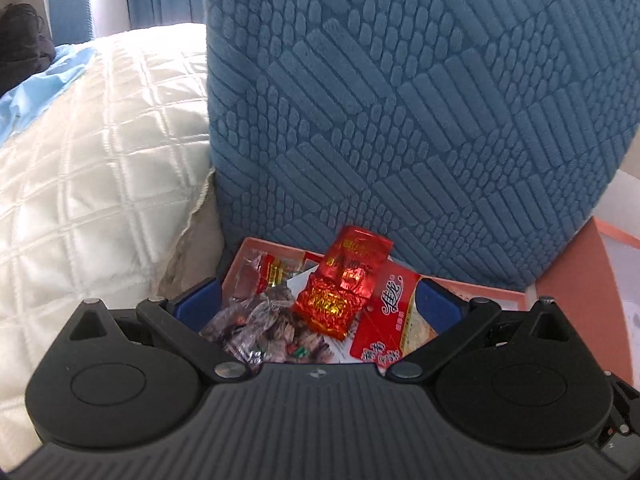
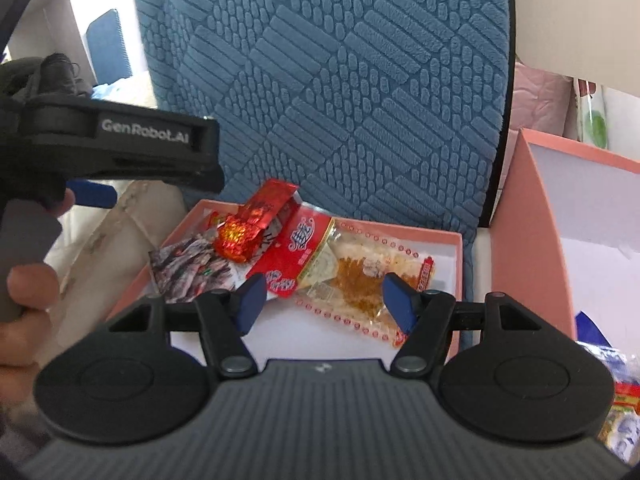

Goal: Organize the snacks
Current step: 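Lower left gripper onto red tea packet while right lowers onto clear dried-meat packet, then close left gripper on red tea packet while right closes on dried-meat packet, then lift both held packets up from the tray, then carry the tea packet and dried-meat packet over the pink-rimmed box, then lower both packets into the box and open both grippers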

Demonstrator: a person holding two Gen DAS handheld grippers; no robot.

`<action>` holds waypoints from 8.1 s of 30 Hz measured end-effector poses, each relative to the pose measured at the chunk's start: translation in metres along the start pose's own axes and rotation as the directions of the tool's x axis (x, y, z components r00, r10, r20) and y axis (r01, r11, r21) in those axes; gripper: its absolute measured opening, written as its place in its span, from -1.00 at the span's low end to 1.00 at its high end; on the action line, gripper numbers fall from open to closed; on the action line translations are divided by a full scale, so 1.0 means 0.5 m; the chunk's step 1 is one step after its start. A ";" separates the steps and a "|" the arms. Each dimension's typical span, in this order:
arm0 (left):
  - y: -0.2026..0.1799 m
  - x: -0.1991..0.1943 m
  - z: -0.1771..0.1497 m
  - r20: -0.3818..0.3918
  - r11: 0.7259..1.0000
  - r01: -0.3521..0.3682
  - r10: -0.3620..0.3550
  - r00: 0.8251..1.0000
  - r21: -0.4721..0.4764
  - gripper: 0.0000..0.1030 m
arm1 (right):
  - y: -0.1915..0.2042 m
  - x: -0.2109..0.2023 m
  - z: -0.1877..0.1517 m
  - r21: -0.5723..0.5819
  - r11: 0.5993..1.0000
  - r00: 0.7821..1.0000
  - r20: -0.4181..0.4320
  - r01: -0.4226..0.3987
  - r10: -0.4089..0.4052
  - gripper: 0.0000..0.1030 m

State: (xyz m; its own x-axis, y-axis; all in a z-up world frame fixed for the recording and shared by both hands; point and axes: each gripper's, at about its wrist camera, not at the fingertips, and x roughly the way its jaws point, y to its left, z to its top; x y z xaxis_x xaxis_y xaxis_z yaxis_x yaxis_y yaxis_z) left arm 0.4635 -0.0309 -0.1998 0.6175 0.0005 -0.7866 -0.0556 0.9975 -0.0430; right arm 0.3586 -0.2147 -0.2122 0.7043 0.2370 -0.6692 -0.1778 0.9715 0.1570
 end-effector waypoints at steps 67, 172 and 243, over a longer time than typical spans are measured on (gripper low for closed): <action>0.084 0.221 -0.002 -0.078 0.978 0.209 -0.207 0.975 0.024 0.68 | 0.054 0.255 -0.011 -0.118 0.987 0.971 -0.198 0.111 -0.133 -0.31; -0.171 -0.518 -0.098 0.201 0.942 0.334 -0.331 0.922 0.022 0.15 | -0.172 -0.518 0.068 0.034 0.991 0.969 0.210 0.128 -0.132 -0.38; -0.329 -0.487 -0.197 0.097 0.923 0.358 -0.372 0.923 0.140 0.47 | -0.342 -0.526 -0.062 0.206 0.968 0.979 0.109 0.145 -0.170 0.14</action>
State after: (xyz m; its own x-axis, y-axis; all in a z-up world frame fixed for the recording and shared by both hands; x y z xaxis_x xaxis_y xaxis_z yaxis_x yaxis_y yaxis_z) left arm 0.2451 -0.2022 -0.0618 0.6669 -0.3641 -0.6502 0.2796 0.9310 -0.2346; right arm 0.1826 -0.4434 -0.0854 0.7952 0.0677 -0.6026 0.0717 0.9763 0.2044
